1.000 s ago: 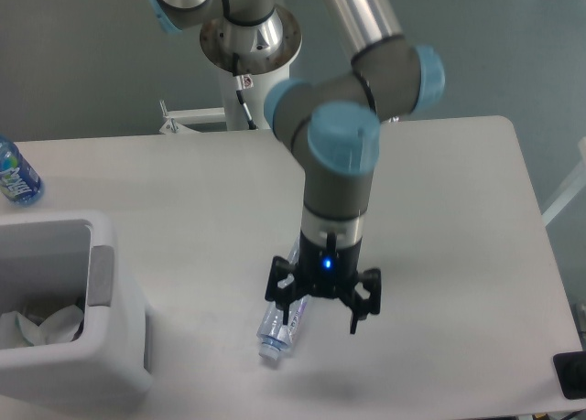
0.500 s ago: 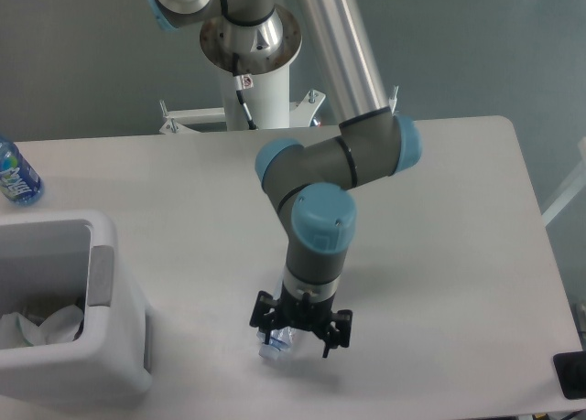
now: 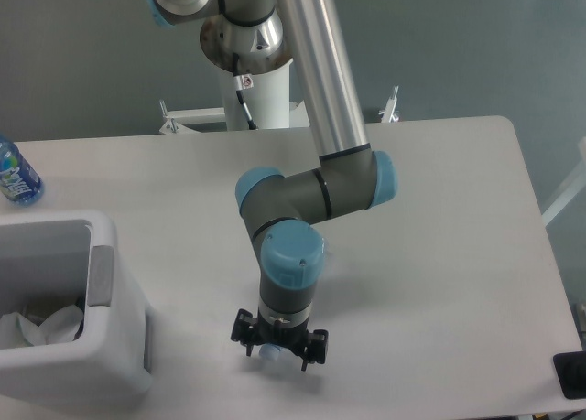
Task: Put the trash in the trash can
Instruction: 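Close the gripper on the bottle's cap end and lift it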
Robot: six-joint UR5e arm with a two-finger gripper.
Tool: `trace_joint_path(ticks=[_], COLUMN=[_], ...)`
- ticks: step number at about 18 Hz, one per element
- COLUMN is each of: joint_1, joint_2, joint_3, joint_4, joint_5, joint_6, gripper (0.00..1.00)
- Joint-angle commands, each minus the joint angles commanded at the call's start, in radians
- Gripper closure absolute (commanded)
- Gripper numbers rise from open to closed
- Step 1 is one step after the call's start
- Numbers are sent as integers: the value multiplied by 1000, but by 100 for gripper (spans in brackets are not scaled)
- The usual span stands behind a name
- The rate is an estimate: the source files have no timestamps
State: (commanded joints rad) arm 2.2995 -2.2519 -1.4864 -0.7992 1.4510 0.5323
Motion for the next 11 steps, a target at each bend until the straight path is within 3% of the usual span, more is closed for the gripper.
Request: trace_joint_path(ticks=[3,6,9,11], joint_1=[-14,-14,-14,-14], joint_2=[0,0,2,0], joint_3=[-2,-2,-2,-2], joint_4=[-2,-2,-2,-2], joint_5=[19,22,31,48], joint_6=[-2,-29,-71,-69], gripper=[0,28,65,68])
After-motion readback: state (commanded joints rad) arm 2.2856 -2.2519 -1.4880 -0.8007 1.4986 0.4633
